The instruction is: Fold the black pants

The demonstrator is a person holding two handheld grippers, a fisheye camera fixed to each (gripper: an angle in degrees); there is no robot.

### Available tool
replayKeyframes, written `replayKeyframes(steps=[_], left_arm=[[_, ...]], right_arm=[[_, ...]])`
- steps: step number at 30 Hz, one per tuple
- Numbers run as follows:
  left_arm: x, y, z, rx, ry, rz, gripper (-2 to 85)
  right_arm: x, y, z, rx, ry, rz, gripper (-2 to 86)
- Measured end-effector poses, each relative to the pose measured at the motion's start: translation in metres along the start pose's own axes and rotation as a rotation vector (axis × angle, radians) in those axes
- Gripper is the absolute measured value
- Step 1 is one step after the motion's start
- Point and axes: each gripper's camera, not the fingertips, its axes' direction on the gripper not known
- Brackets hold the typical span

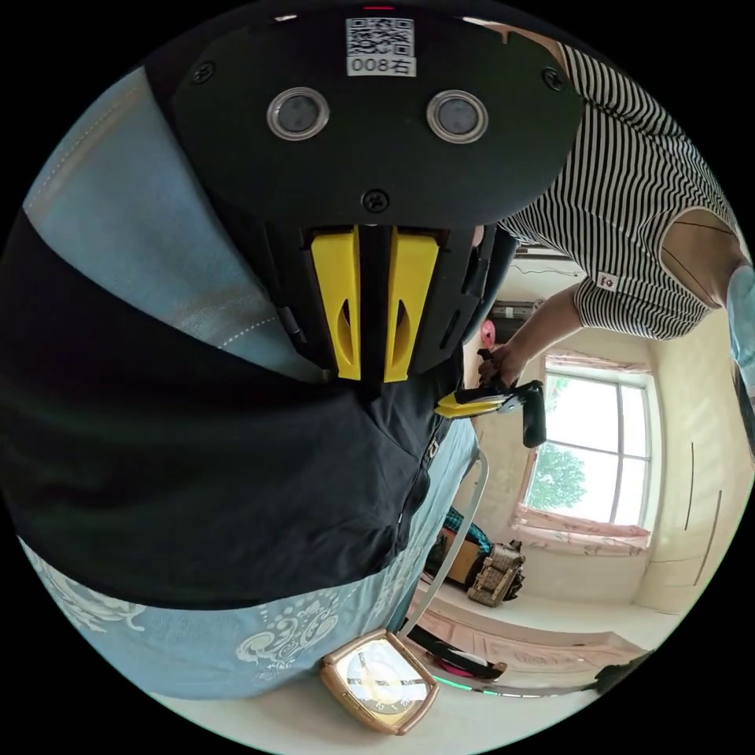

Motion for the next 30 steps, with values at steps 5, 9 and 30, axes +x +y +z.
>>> replayKeyframes(steps=[5, 9, 30], left_arm=[[-0.003, 0.006, -0.001, 0.020, -0.006, 0.014, 4.9], [-0.003, 0.004, 0.002, 0.051, -0.001, 0.038, 5.1], [-0.036, 0.067, 0.015, 0.055, -0.009, -0.096, 1.9]], right_arm=[[-0.001, 0.016, 0.010, -0.070, 0.061, -0.038, 1.8], [0.017, 0.023, -0.004, 0.026, 0.038, 0.066, 2.5], [0.045, -0.013, 0.008, -0.007, 0.102, 0.139, 2.2]])
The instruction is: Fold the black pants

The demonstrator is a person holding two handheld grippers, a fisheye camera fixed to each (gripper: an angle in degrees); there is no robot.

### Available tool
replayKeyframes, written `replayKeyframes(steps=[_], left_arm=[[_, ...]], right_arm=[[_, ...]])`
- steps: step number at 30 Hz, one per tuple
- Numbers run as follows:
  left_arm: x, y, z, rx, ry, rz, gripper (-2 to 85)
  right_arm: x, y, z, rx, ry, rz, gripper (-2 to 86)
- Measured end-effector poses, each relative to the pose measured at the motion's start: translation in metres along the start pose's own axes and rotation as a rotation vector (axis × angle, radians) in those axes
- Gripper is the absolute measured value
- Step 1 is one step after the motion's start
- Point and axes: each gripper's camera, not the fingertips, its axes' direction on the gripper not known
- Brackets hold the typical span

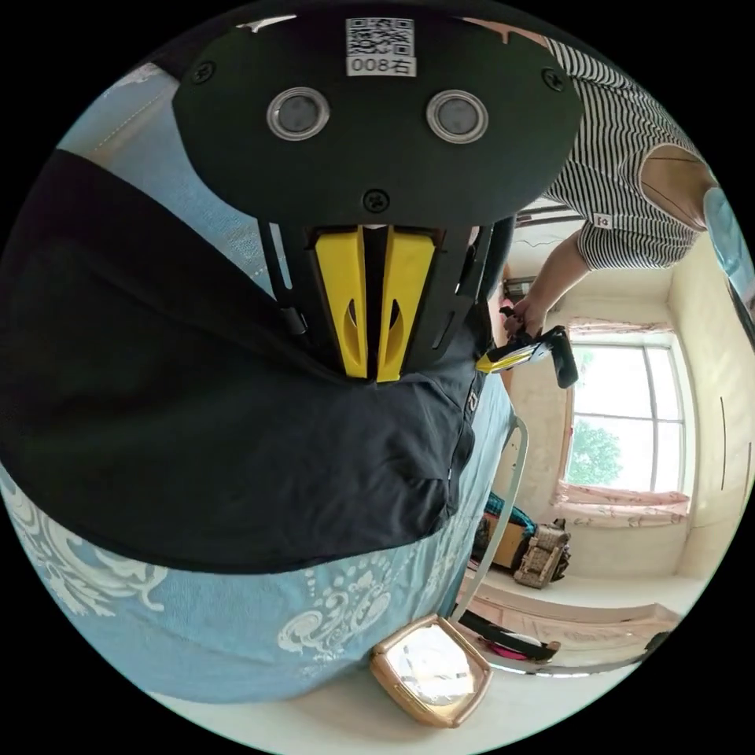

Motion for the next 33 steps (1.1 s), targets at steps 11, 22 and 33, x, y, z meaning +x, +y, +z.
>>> replayKeyframes(steps=[11, 22, 33], left_arm=[[-0.006, 0.055, -0.029, 0.072, -0.112, -0.161, 7.7], [-0.019, 0.082, -0.006, 0.108, 0.063, -0.426, 6.8], [0.025, 0.070, 0.007, 0.148, 0.025, -0.409, 4.4]], right_arm=[[-0.063, 0.115, -0.010, 0.069, 0.182, -0.135, 5.9], [-0.153, 0.227, 0.110, -0.218, 0.660, -0.573, 7.1], [-0.151, 0.273, 0.093, -0.206, 0.620, -0.538, 1.0]])
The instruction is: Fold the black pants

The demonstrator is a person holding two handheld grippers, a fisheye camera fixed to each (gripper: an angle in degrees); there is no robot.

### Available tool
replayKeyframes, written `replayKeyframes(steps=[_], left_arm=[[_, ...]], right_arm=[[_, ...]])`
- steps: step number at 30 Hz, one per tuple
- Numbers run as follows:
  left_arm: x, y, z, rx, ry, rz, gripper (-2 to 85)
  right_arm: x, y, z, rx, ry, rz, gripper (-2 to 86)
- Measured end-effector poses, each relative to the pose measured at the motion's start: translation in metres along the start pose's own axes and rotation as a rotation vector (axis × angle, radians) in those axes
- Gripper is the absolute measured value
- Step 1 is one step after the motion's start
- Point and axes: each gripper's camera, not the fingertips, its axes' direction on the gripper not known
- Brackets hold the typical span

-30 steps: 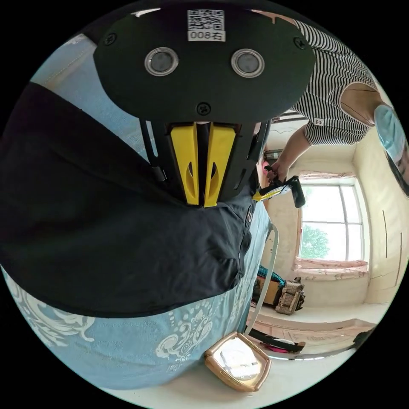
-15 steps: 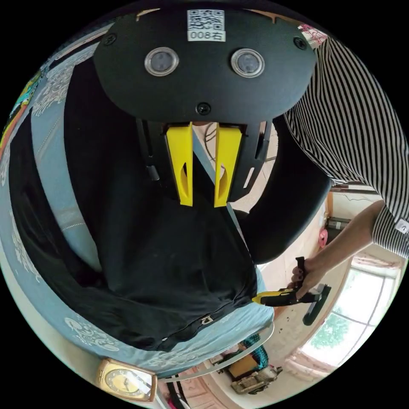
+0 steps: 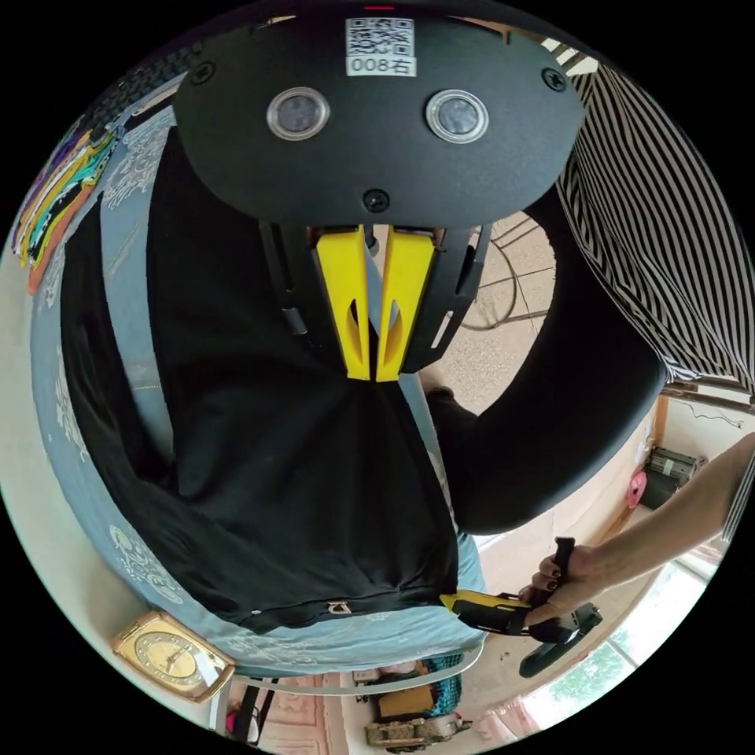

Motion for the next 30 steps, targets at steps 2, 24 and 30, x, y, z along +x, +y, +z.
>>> replayKeyframes(steps=[2, 24, 30], left_arm=[[0.011, 0.004, -0.004, 0.064, -0.025, -0.005, 5.0], [0.375, -0.026, 0.213, -0.242, -0.026, 0.892, 1.4], [0.426, -0.021, 0.239, -0.261, 0.031, 0.956, 6.6]], right_arm=[[0.015, 0.016, -0.010, 0.031, -0.085, 0.077, 0.8], [0.160, 0.277, -0.073, 0.151, -0.023, 0.762, 0.2], [0.206, 0.355, -0.102, 0.240, -0.012, 0.925, 0.5]])
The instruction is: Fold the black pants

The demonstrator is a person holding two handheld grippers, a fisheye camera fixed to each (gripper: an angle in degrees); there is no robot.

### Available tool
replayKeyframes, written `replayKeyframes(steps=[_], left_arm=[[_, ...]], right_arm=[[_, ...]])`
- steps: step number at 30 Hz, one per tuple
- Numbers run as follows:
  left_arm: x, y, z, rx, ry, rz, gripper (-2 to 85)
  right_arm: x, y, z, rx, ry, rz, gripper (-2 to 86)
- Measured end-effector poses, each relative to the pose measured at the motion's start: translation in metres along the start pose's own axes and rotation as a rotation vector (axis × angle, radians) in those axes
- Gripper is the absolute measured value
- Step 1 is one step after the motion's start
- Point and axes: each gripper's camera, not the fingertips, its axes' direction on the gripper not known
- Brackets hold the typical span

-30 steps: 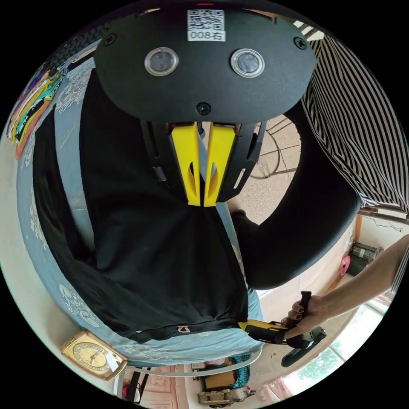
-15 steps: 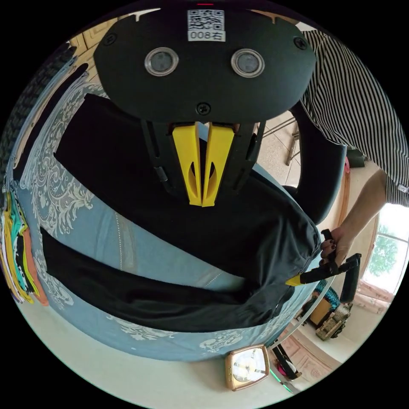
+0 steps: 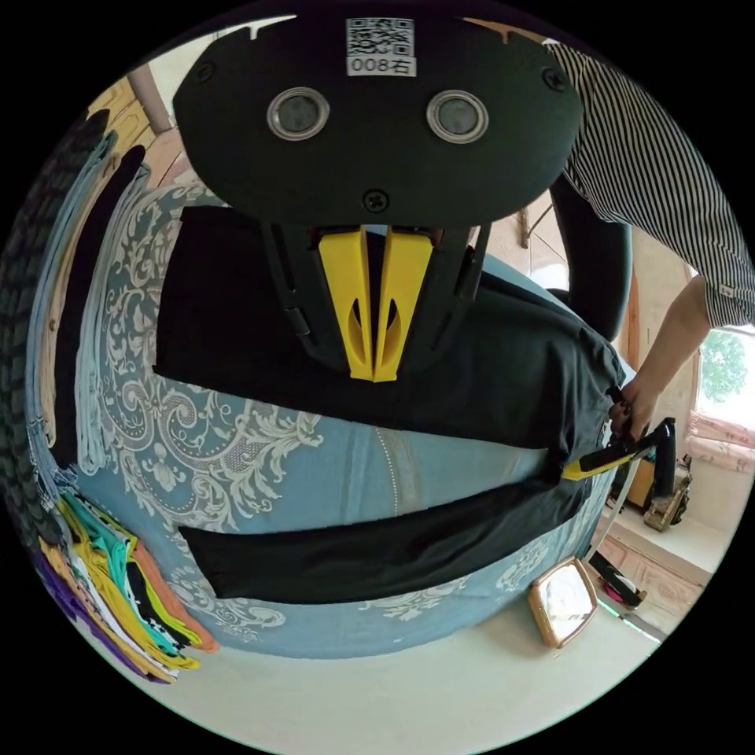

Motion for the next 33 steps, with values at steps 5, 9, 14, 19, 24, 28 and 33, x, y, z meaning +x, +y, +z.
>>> replayKeyframes(steps=[5, 9, 14, 19, 24, 28, 33], left_arm=[[0.036, -0.047, 0.037, -0.104, -0.181, 0.175, 7.7], [0.043, -0.070, 0.062, -0.175, -0.259, 0.197, 2.9], [0.042, -0.089, 0.071, -0.161, -0.198, 0.129, 1.0], [0.045, -0.102, 0.070, -0.114, -0.072, 0.095, 0.4], [0.049, -0.109, 0.089, -0.170, -0.044, 0.106, 0.5], [0.044, -0.112, 0.090, -0.146, 0.000, 0.062, 0.9], [0.039, -0.114, 0.069, -0.040, 0.088, 0.057, 2.0]], right_arm=[[0.064, -0.040, -0.031, 0.115, 0.023, 0.111, 2.2], [0.118, -0.070, -0.049, 0.150, 0.062, 0.238, 6.1], [0.182, -0.096, -0.057, 0.119, 0.081, 0.372, 7.1], [0.199, -0.100, -0.066, 0.078, 0.092, 0.316, 3.9], [0.214, -0.096, -0.094, 0.105, 0.098, 0.254, 2.1], [0.230, -0.091, -0.088, 0.050, 0.090, 0.273, 1.6], [0.239, -0.073, -0.111, 0.129, 0.157, 0.344, 0.6]])
